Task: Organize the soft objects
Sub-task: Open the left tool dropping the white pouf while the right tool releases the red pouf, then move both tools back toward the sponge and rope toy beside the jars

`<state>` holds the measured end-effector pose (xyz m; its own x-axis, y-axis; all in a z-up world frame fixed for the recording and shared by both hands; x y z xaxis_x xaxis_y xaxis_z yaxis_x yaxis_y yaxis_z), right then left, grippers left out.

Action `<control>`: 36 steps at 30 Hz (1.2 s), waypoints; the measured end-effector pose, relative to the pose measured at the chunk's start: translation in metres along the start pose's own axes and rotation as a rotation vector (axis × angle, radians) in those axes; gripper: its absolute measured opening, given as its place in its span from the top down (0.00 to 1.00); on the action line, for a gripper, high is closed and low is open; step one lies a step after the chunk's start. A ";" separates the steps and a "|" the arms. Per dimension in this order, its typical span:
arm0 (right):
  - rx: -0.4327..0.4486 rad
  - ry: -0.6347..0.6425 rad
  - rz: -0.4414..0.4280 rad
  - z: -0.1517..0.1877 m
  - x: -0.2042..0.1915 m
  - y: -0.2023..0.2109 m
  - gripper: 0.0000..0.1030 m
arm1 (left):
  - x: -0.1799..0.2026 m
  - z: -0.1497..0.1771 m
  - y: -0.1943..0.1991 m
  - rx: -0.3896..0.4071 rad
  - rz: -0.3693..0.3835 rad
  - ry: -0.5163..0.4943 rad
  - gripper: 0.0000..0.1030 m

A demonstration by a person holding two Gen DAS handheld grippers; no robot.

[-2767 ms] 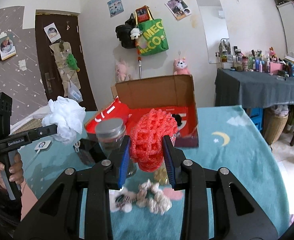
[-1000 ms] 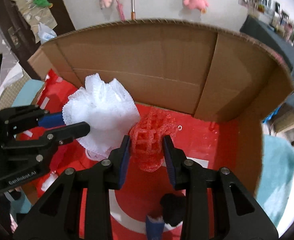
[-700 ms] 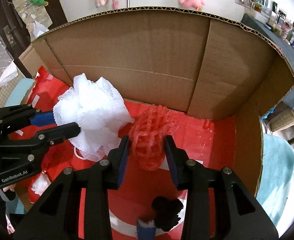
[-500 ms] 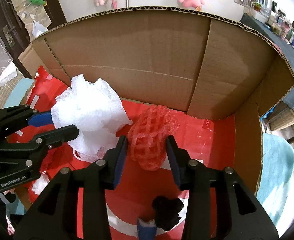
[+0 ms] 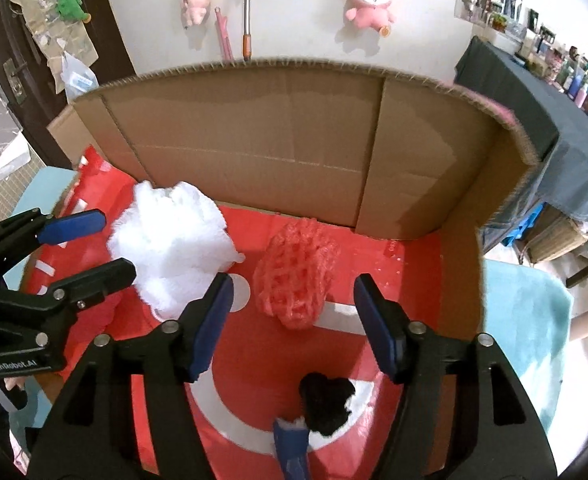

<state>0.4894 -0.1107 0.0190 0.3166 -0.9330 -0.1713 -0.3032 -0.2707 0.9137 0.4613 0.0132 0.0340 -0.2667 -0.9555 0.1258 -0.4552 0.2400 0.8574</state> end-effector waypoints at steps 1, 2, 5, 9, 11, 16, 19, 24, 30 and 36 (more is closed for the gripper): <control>0.010 -0.002 0.000 0.001 0.000 0.006 0.38 | 0.000 0.000 0.006 0.011 -0.001 0.006 0.29; 0.017 -0.003 -0.002 0.004 0.000 0.012 0.36 | 0.002 0.001 0.013 0.024 0.001 0.012 0.26; 0.054 -0.006 -0.002 0.012 -0.001 0.036 0.33 | 0.007 0.006 0.039 0.072 -0.007 0.025 0.16; 0.122 0.008 0.017 0.026 -0.003 0.076 0.26 | 0.021 0.016 0.076 0.137 -0.018 0.024 0.03; 0.166 0.022 0.025 0.037 -0.007 0.099 0.22 | 0.030 0.023 0.097 0.179 -0.037 0.009 0.01; 0.262 0.045 0.047 0.067 -0.017 0.151 0.15 | 0.051 0.044 0.136 0.251 -0.056 -0.020 0.00; 0.325 0.064 0.072 0.090 -0.024 0.179 0.15 | 0.060 0.061 0.160 0.298 -0.056 -0.021 0.00; 0.425 0.071 0.068 0.132 -0.037 0.223 0.06 | 0.074 0.091 0.199 0.396 -0.080 -0.023 0.00; 0.504 0.074 0.099 0.188 -0.051 0.252 0.05 | 0.089 0.137 0.228 0.468 -0.083 -0.033 0.00; 0.557 0.043 0.094 0.244 -0.058 0.260 0.05 | 0.106 0.183 0.240 0.501 -0.055 -0.028 0.00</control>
<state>0.1726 -0.1854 0.1765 0.2983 -0.9517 -0.0727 -0.7565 -0.2822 0.5899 0.1684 0.0010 0.1623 -0.2506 -0.9657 0.0682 -0.8193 0.2491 0.5165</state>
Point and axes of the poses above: each gripper's, at about its wrist camera, not at the fingertips, and y roughly against the way its jaws point, x to its right, z to its underside, the point moved 10 cm from there along -y, roughly the way its jaws point, and after that the axes turned 11 degrees about -x, right-handed, at the moved point
